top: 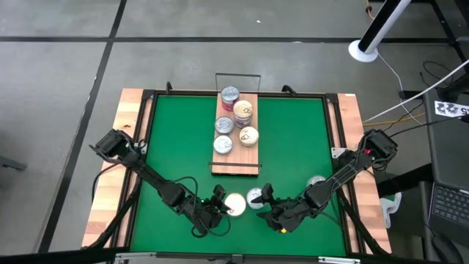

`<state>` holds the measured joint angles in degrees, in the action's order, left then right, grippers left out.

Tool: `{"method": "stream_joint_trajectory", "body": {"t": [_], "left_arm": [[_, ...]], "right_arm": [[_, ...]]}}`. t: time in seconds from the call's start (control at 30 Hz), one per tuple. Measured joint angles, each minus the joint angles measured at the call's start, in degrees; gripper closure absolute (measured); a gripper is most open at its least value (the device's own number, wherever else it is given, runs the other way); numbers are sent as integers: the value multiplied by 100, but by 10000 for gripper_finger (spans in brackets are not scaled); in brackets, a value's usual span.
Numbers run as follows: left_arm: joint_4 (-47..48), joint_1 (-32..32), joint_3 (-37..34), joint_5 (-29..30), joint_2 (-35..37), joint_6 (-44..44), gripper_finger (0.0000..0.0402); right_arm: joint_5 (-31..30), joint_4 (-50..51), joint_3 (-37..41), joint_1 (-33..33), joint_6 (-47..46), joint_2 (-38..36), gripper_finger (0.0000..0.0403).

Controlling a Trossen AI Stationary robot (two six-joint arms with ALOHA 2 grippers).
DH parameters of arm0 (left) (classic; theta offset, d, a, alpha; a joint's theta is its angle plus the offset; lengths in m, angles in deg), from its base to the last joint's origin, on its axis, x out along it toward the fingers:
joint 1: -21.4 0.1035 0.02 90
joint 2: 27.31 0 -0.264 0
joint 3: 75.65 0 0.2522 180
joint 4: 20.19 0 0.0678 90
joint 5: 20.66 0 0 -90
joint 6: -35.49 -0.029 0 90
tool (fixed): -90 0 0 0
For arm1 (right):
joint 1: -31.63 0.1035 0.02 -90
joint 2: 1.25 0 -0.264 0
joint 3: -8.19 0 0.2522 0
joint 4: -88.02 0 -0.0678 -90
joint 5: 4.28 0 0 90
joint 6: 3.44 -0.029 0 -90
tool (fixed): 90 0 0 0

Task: Stack canned seafood by type on shelf
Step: Stack the dark blue tuna can on top of the dark blue tuna can on the shelf

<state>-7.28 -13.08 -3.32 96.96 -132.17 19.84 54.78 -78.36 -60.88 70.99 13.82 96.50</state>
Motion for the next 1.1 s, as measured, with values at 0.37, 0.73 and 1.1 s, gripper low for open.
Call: {"method": "stream_joint_trajectory", "body": {"t": [0.37,0.73,1.1], "left_arm": [[-261,28,0,27,-15,226,398],[-286,208,229,-15,-17,1096,400],[-318,418,354,-9,-17,2059,401]], "right_arm": [[-6,-5,0,0,409,0,117],[-80,-80,0,0,430,0,117],[-689,-508,-2,0,567,409,117]]}}
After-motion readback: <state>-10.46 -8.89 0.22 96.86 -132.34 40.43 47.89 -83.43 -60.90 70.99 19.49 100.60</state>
